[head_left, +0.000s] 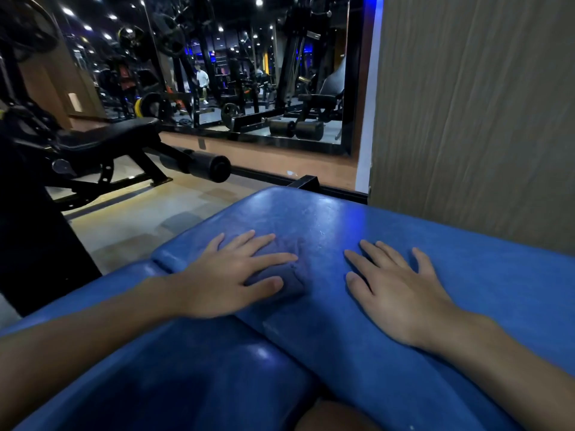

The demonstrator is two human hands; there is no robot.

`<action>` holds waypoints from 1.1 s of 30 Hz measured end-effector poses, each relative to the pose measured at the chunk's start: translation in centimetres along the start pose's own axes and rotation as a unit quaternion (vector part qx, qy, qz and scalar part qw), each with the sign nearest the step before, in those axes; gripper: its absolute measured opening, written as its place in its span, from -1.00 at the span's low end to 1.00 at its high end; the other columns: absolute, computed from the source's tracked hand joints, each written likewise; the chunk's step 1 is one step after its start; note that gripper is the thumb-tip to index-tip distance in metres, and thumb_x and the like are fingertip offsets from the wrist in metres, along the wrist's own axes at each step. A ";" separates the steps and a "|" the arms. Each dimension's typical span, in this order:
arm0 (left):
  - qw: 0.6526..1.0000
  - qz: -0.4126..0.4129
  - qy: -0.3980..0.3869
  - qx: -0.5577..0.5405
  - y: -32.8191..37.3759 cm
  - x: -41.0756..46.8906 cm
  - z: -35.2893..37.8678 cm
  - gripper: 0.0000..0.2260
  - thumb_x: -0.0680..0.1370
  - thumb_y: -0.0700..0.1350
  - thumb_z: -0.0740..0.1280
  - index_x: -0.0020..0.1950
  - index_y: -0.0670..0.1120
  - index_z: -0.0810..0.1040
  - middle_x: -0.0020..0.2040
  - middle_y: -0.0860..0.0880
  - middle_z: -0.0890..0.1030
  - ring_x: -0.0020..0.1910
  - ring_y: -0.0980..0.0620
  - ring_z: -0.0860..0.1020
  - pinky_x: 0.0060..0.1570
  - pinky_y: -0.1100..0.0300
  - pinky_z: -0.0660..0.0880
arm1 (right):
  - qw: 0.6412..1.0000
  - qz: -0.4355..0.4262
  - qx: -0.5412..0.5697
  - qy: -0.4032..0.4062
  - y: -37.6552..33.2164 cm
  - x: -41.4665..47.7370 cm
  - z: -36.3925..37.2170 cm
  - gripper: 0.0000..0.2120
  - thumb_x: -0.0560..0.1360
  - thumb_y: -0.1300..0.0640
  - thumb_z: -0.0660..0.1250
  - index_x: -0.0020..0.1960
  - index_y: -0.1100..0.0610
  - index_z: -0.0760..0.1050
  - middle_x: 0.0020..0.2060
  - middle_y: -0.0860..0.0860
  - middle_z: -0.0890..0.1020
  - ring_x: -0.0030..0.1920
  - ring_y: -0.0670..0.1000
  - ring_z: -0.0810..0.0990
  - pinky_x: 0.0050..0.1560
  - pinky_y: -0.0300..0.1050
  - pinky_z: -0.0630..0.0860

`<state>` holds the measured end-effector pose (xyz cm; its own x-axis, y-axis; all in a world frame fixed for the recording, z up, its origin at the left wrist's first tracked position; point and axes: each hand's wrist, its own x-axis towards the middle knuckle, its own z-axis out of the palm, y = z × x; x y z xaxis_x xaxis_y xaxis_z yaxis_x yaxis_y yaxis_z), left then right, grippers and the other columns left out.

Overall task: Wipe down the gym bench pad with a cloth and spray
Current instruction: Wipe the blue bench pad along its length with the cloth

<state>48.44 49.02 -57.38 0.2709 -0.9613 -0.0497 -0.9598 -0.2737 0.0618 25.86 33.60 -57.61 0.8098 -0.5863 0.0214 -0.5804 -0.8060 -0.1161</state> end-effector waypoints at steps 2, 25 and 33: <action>1.000 -0.011 0.003 -0.017 -0.5 0.7 -0.3 -0.57 0.41 0.54 -0.19 0.29 0.68 -0.06 0.61 0.21 -0.05 0.59 0.12 -0.15 0.50 -0.22 -0.15 | 0.999 -0.011 -0.027 0.024 -0.5 -0.1 -0.4 -0.49 0.62 -0.17 -0.26 0.50 -0.12 0.15 0.54 -0.10 0.13 0.56 -0.05 -0.06 0.49 0.29 -0.21; 0.952 -0.283 0.095 -0.065 -6.9 7.2 -0.1 -0.27 0.34 0.53 -0.15 0.49 0.38 0.13 0.55 -0.04 0.24 0.46 -0.23 0.28 0.42 -0.23 0.21 | 0.999 -0.036 0.032 -0.020 -1.0 0.7 1.2 -0.43 0.59 -0.30 -0.20 0.56 -0.19 -0.07 0.60 -0.03 -0.11 0.57 0.04 -0.22 0.47 0.31 -0.30; 0.926 -0.352 0.104 -0.082 -3.5 4.9 1.0 -0.29 0.32 0.60 -0.20 0.44 0.43 0.11 0.58 -0.02 0.16 0.55 -0.16 0.06 0.42 -0.37 0.01 | 0.994 -0.078 0.068 -0.041 1.1 -3.2 0.0 -0.49 0.63 -0.20 -0.10 0.54 -0.10 0.09 0.60 -0.03 -0.05 0.58 0.04 -0.18 0.47 0.34 -0.28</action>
<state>53.01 45.34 -58.88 0.8506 -0.5227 0.0570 -0.5199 -0.8200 0.2393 22.61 34.60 -57.83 0.8961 -0.4428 -0.0304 -0.4356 -0.8643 -0.2516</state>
